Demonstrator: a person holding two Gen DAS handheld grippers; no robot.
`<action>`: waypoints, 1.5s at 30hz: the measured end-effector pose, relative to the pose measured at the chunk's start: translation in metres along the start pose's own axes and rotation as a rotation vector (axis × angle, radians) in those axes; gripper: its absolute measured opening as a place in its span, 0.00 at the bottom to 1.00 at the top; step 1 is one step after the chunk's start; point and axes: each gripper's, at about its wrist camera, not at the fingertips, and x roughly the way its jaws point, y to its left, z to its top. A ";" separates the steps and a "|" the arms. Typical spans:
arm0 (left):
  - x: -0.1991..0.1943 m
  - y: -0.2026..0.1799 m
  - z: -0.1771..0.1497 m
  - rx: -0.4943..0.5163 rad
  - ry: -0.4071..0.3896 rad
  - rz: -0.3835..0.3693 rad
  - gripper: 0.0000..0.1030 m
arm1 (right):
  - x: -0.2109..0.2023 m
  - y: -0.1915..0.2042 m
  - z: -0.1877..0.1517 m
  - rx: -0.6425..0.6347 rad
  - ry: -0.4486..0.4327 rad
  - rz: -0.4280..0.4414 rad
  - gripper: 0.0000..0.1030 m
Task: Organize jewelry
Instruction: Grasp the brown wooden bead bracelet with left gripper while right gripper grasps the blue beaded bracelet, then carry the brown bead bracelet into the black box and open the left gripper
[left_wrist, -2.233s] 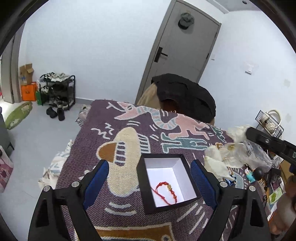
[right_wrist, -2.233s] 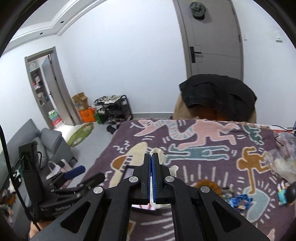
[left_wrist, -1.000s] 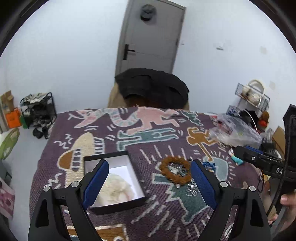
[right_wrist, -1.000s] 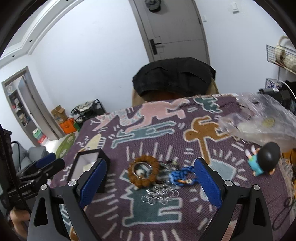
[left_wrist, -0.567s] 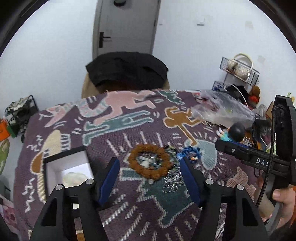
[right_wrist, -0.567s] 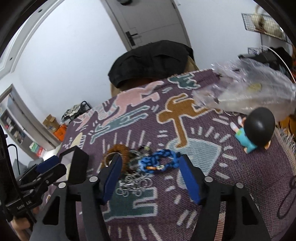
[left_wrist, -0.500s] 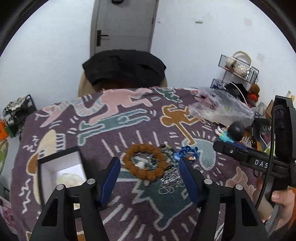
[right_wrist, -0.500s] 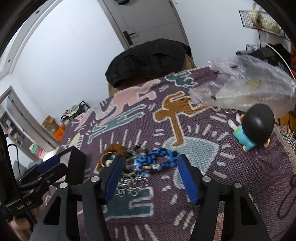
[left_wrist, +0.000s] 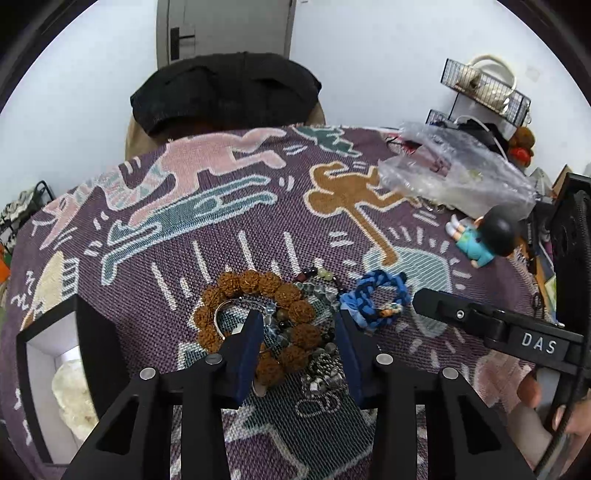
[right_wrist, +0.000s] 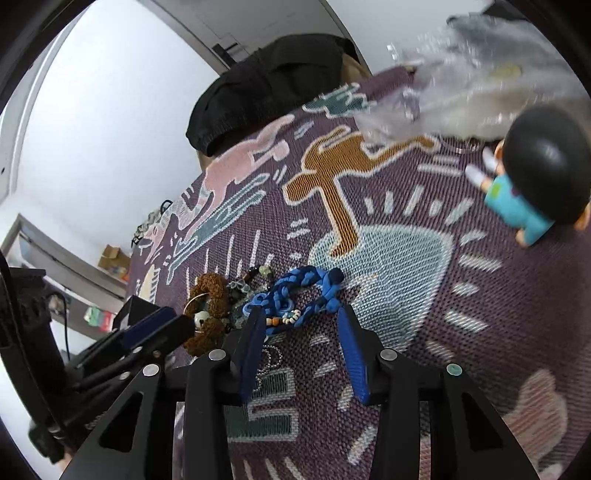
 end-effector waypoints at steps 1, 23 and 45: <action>0.004 0.000 0.000 0.002 0.008 0.004 0.41 | 0.003 -0.001 0.000 0.012 0.005 0.006 0.41; 0.005 0.009 -0.001 -0.013 -0.001 -0.011 0.19 | 0.024 -0.019 0.009 0.199 0.005 0.133 0.07; -0.116 0.081 0.013 -0.141 -0.225 -0.022 0.19 | -0.028 0.073 0.019 -0.008 -0.116 0.157 0.06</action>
